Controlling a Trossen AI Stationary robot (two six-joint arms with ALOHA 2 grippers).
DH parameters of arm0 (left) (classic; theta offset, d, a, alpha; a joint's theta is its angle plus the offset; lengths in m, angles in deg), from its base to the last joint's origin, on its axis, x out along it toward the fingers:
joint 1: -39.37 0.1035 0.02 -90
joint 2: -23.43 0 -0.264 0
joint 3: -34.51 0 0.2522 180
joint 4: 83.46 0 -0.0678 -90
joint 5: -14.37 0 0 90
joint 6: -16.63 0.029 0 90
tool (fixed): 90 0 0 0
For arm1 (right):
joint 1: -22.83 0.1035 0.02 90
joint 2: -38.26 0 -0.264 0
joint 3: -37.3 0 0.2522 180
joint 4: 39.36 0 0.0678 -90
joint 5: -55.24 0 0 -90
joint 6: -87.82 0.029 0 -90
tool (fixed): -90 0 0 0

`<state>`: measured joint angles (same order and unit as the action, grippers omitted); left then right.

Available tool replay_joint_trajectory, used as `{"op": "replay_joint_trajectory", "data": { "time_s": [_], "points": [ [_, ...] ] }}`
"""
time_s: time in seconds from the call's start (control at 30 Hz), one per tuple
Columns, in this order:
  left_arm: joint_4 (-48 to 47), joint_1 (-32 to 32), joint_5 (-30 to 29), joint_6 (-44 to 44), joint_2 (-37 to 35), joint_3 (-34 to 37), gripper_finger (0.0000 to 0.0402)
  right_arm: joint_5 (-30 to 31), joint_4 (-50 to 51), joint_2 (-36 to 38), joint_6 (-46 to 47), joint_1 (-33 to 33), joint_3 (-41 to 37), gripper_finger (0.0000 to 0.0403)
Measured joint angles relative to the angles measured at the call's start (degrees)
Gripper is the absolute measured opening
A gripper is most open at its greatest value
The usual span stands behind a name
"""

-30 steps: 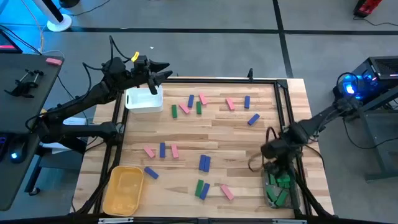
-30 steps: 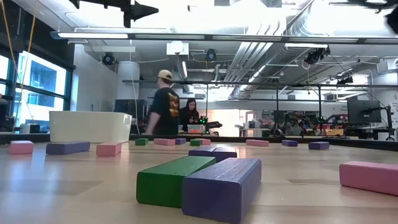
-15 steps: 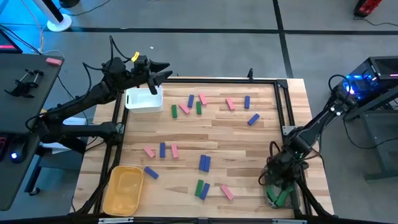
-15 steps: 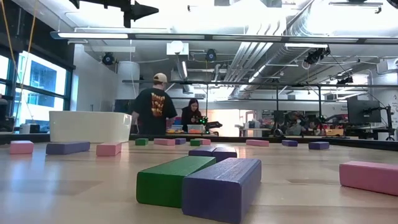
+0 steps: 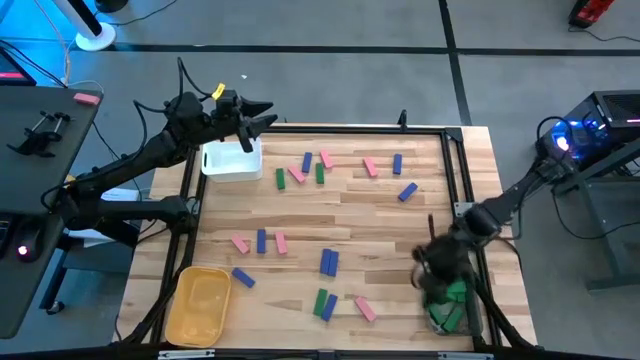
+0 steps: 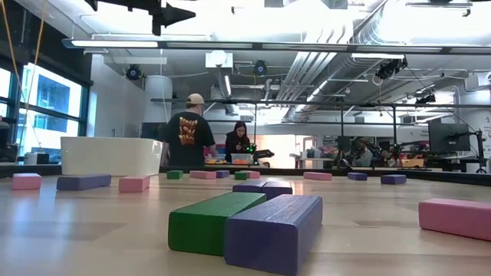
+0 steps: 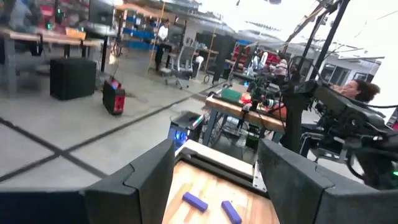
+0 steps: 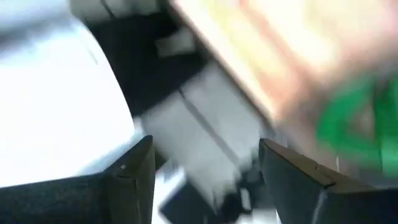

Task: Sort blocks
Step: Put the green block into the black transparent bin

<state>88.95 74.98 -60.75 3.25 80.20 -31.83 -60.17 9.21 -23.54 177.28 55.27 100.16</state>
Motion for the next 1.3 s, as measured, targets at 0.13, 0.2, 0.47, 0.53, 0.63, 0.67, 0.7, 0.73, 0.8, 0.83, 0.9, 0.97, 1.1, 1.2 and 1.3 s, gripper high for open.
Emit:
{"op": "replay_joint_trajectory", "data": {
  "time_s": [0.13, 0.2, 0.47, 0.53, 0.63, 0.67, 0.7, 0.73, 0.8, 0.83, 0.9, 0.97, 1.1, 1.2, 1.3],
  "points": [
    [-2.28, 0.0, 0.02, -0.95, 0.02, 0.0, 0.0217, 8.17, 0.01, -0.02, -9.48, -9.24, 0.0, 0.0216],
    [-2.84, -0.03, 0.03, -2.31, 0.18, 0.0, 0.0217, 10.11, -0.03, -0.17, -15.15, -14.49, 0.0, 0.0216],
    [-5.77, -0.11, 0.11, -5.14, 2.87, 0.0, 0.0217, 11.74, -13.33, -5.96, -35.53, -34.58, 0.0, 0.0216],
    [-8.63, 0.17, 0.09, -7.69, 4.61, -0.4, 0.0217, 11.72, -18.94, -8.41, -39.09, -37.81, 0.0, 0.0216],
    [-21.73, 1.14, -0.57, -9.89, 9.42, -4.63, 0.0216, 10.96, -26.38, -11.68, -42.1, -41.6, 0.0, 0.0216],
    [-26.61, 1.23, -1.2, -9.6, 11.52, -6.51, 0.0215, 9.91, -28.38, -12.62, -42.68, -42.72, 0.0, 0.0216],
    [-31.15, 1.25, -2.06, -9.11, 13.75, -8.42, 0.0213, 8.48, -30.19, -13.49, -43.17, -43.76, 0.0, 0.0216],
    [-36.19, 1.21, -2.96, -8.74, 16.21, -10.45, 0.0211, 6.84, -31.76, -14.21, -43.43, -44.64, 0.0, 0.0216],
    [-45.62, 0.78, -4.69, -8.45, 20.83, -13.62, 0.0207, 3.7, -33.77, -15.17, -43.45, -46.17, 0.0, 0.0216],
    [-48.97, 0.45, -5.89, -8.56, 23.09, -14.69, 0.0205, 2.56, -34.03, -15.29, -43.47, -46.84, 0.0, 0.0216],
    [-52.46, -0.31, -8.17, -9.98, 27.0, -15.51, 0.0201, 1.99, -34.19, -15.37, -44.35, -47.83, 0.0, 0.0216],
    [-52.75, -1.2, -8.59, -13.64, 30.34, -15.54, 0.0197, 1.84, -34.18, -15.37, -45.79, -48.64, 0.0, 0.0216],
    [-52.6, -3.73, -10.51, -17.77, 36.14, -15.65, 0.0189, 1.82, -34.19, -15.37, -46.5, -49.87, 0.0, 0.0216],
    [-52.71, -5.52, -14.26, -20.02, 39.75, -15.65, 0.018, 1.83, -34.2, -15.37, -47.71, -50.5, 0.0, 0.0216],
    [-52.69, -7.13, -16.33, -21.11, 42.18, -15.65, 0.0168, 1.84, -34.19, -15.37, -48.52, -50.85, -0.02, 0.0216]
  ]
}}
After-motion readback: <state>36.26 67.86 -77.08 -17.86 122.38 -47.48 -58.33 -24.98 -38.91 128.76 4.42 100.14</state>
